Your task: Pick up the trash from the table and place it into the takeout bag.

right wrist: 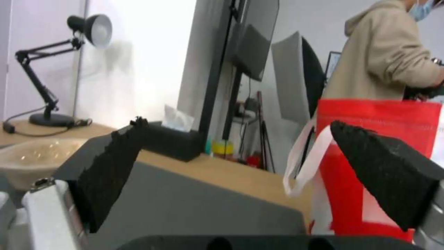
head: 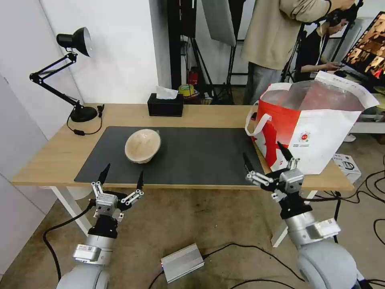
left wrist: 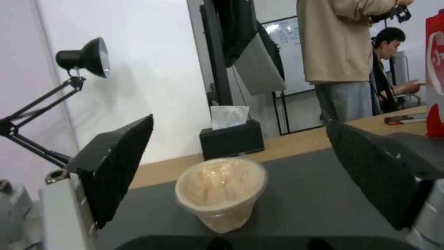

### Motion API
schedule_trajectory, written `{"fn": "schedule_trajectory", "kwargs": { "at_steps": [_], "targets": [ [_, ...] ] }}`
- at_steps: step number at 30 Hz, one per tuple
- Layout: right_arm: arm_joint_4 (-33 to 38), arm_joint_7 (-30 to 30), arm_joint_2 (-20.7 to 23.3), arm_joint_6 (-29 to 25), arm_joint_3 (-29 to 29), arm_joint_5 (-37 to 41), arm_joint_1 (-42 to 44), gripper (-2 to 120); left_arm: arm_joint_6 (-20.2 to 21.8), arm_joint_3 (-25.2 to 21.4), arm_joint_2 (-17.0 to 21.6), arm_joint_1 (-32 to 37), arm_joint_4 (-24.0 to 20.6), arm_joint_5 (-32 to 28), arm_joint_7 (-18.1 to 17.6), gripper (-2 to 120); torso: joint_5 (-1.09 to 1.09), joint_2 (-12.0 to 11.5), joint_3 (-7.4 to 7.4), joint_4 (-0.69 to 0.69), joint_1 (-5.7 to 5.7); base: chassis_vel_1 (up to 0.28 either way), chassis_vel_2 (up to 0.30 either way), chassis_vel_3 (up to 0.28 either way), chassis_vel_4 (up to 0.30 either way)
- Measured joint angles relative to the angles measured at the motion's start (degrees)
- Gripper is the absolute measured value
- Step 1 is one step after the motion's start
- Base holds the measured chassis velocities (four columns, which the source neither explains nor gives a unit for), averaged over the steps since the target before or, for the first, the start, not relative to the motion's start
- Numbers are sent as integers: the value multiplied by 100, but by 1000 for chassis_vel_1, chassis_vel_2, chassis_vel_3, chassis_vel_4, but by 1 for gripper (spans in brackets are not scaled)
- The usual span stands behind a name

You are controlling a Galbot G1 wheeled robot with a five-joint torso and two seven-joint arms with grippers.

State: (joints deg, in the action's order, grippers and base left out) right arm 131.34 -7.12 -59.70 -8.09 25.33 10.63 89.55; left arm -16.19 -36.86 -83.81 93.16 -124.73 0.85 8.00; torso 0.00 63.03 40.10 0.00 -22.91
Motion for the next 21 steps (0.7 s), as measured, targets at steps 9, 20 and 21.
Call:
{"fn": "schedule_trajectory", "kwargs": {
  "at_steps": [9, 20, 21],
  "targets": [
    [61, -11, 2, 117, -72, -102, 234, 100, -26, -63, 29, 18, 4, -49, 0, 100, 0, 0, 0, 0, 0, 0, 0, 0, 0],
    [53, -33, 88, 310, -135, -126, 256, 100, -33, -91, 49, -2, 13, -91, 0, 100, 0, 0, 0, 0, 0, 0, 0, 0, 0],
    [39, -33, 89, 318, -144, -134, 249, 100, -33, -91, 44, -3, 21, -92, 0, 100, 0, 0, 0, 0, 0, 0, 0, 0, 0]
  ]
}}
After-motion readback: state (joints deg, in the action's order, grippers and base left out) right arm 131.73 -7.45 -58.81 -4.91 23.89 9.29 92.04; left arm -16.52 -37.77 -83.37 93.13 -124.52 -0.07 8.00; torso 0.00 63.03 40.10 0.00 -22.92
